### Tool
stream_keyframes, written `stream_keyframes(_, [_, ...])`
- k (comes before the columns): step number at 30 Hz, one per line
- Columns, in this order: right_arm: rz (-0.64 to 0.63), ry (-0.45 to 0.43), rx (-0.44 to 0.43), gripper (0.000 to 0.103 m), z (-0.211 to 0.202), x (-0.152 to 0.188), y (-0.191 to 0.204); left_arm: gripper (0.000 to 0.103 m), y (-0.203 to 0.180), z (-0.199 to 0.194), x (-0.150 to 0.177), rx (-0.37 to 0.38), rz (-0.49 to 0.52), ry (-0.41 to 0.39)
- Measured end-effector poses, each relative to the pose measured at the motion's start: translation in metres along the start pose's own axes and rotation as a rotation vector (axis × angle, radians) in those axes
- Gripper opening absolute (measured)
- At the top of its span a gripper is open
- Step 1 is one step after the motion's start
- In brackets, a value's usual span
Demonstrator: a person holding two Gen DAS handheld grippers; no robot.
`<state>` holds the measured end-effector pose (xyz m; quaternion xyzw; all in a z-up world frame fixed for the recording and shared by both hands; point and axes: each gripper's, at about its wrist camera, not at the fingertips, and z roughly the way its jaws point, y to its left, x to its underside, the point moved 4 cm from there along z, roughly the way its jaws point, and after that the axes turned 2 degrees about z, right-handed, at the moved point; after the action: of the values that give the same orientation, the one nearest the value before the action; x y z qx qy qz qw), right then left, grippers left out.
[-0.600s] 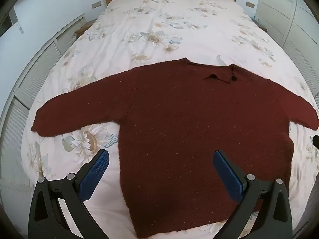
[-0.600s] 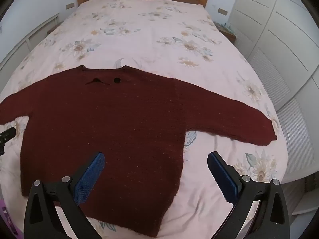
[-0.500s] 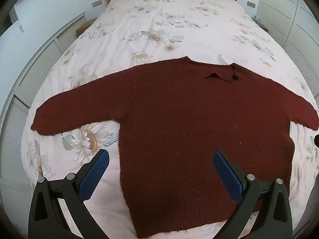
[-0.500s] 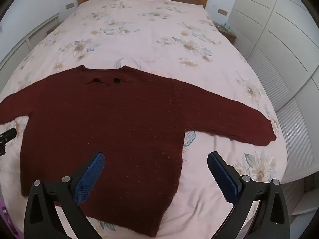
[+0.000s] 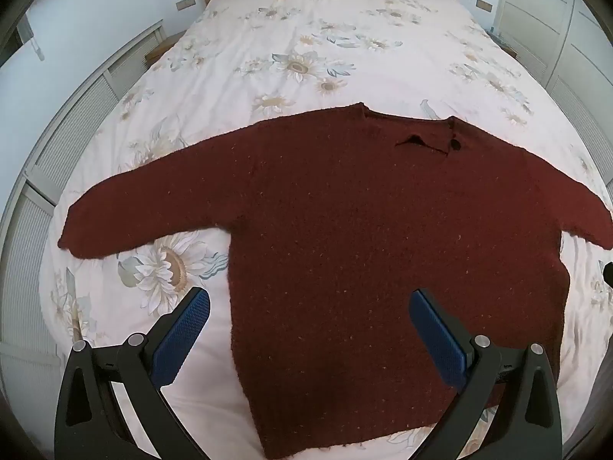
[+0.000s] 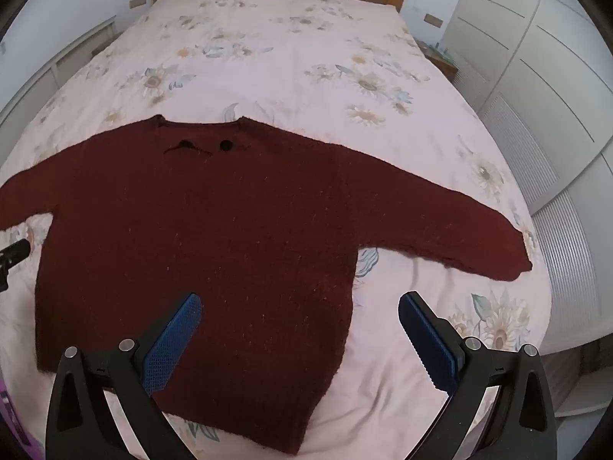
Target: Fold small clothes
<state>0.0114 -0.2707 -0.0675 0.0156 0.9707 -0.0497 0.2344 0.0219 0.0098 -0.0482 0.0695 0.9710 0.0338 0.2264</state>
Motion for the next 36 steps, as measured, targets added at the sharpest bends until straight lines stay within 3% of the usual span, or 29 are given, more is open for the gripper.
stream_keyframes(36, [-0.055, 0.036, 0.025, 0.103, 0.012, 0.006, 0.005, 0.102, 0.004, 0.013, 0.002, -0.001, 0.012, 0.036])
